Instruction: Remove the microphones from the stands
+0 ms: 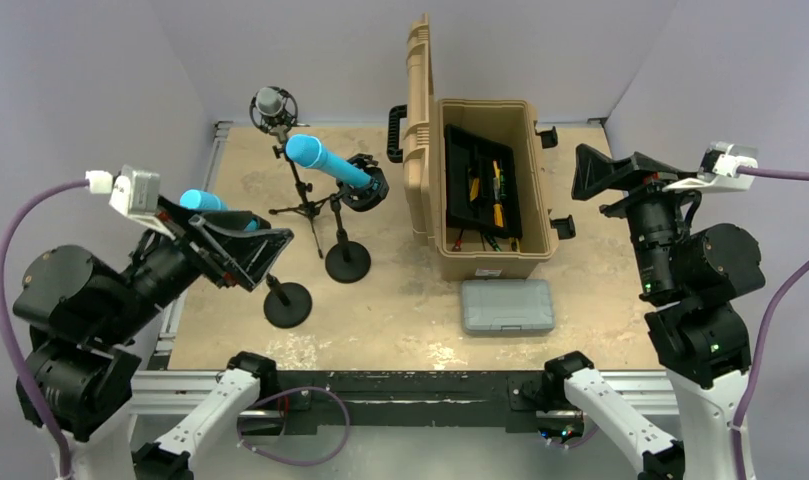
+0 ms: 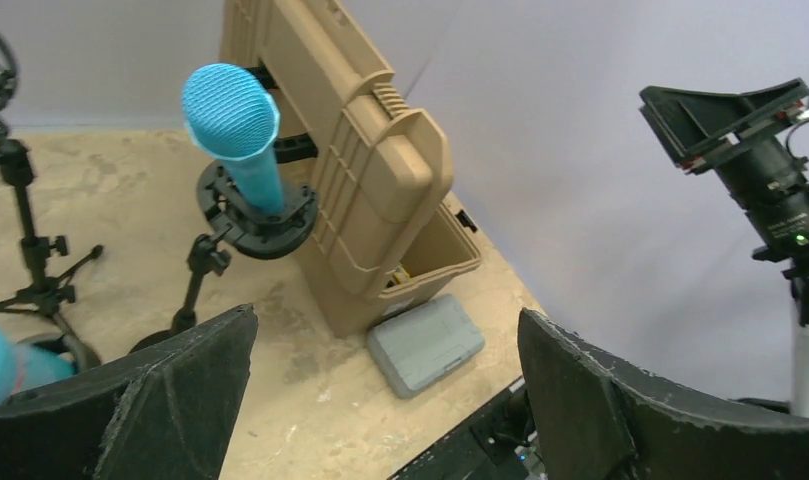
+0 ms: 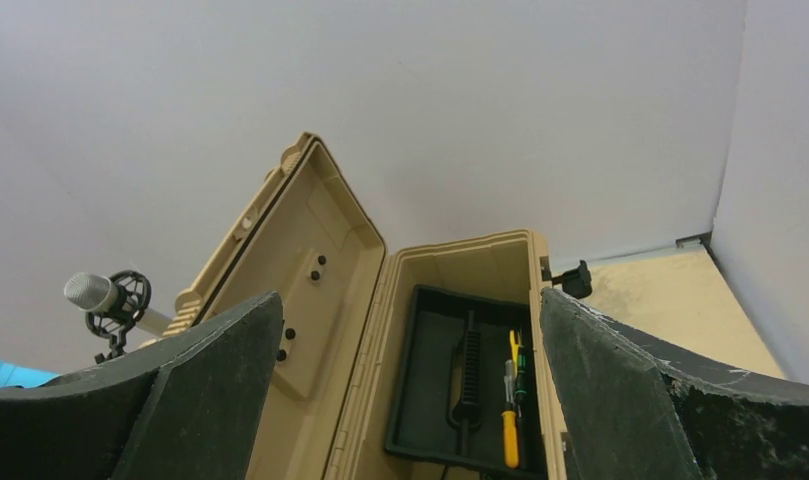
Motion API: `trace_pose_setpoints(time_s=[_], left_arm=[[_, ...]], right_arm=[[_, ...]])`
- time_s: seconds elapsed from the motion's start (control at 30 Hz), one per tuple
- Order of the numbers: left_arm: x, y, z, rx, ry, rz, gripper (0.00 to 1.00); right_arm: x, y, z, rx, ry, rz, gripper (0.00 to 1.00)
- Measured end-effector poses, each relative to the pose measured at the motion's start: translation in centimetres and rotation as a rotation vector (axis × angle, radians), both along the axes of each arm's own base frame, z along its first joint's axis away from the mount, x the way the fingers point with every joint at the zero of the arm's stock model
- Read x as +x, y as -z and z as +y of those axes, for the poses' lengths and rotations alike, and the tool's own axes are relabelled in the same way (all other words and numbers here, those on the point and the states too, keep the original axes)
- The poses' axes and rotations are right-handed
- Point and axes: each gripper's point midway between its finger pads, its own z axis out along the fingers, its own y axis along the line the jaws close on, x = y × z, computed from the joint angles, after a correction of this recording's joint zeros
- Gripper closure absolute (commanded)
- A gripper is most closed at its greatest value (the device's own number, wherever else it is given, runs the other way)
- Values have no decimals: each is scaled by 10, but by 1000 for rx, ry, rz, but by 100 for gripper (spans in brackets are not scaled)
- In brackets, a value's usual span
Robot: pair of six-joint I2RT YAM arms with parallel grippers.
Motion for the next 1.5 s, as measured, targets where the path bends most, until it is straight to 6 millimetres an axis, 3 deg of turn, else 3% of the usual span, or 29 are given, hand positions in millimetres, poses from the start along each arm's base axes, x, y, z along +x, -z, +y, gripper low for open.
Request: trace_pose_setpoints(time_s=[0.23, 0.4, 0.53, 0.63, 0.8, 1.03, 1.33, 1.5], left_arm=[[23, 0, -32, -7, 150, 71, 0], [38, -3, -68, 55, 267, 113, 0], [58, 0, -86, 129, 251, 112, 0], [77, 16, -79, 191, 144, 143, 0], [103, 32, -43, 260, -108, 174, 0], [129, 52, -8, 302, -368, 209, 2], [166, 56, -21, 233, -462, 189, 21], [181, 57, -34, 193, -466, 183, 44]], right_arm=[[0, 5, 10, -8, -52, 5, 1], [7, 10, 31, -36, -151, 22, 1], [23, 23, 51, -62, -230, 73, 1], [33, 36, 65, -77, -288, 114, 1], [39, 56, 82, -75, -367, 169, 1], [32, 52, 97, -37, -457, 145, 1], [22, 45, 104, -3, -510, 115, 2], [19, 42, 103, 0, -510, 106, 2]])
